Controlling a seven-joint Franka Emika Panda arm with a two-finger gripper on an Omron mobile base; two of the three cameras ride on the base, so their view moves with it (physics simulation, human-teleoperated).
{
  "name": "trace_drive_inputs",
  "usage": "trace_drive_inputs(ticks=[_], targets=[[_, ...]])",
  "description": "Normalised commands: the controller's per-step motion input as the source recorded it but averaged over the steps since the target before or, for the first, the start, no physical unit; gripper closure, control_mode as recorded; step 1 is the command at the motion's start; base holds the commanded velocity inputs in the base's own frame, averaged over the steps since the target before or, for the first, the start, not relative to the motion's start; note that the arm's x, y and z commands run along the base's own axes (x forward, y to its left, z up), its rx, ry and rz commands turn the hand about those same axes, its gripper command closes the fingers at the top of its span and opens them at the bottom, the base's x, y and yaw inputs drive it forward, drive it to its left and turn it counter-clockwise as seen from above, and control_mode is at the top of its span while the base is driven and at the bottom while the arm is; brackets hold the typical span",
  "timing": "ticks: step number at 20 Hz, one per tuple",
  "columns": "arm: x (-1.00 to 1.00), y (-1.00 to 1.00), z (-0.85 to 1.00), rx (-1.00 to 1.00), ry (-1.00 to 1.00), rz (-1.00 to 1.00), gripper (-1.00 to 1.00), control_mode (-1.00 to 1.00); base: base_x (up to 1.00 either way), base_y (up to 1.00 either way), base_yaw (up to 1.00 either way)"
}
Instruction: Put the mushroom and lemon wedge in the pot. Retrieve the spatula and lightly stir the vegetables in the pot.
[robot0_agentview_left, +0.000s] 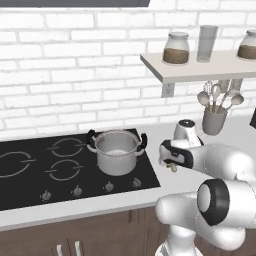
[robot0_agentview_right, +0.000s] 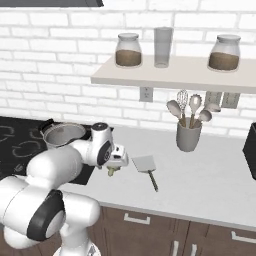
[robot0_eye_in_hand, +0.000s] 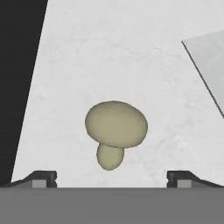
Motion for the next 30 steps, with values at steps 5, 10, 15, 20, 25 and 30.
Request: trace_drive_inputs(ticks=[5,10,15,20,25,30], targets=[[0.25,-0.01,-0.28,0.0,0.02,0.03,-1.0,-1.0,0.0,0.0,0.0],[0.2,-0.06,-0.19,0.0,0.0,0.01,-1.0,-1.0,0.0,0.0,0.0],[0.2,-0.02,-0.26,0.0,0.0,0.01,-1.0,-1.0,0.0,0.0,0.0],[0.13,0.0,-0.21,0.0,0.0,0.02,1.0,-1.0,0.0,0.0,0.0],[-0.37,0.0,0.0,0.0,0.0,0.0,1.0,-1.0,0.0,0.0,0.0],[-0.68,0.04,0.16,0.0,-0.04,0.0,1.0,-1.0,0.0,0.0,0.0]])
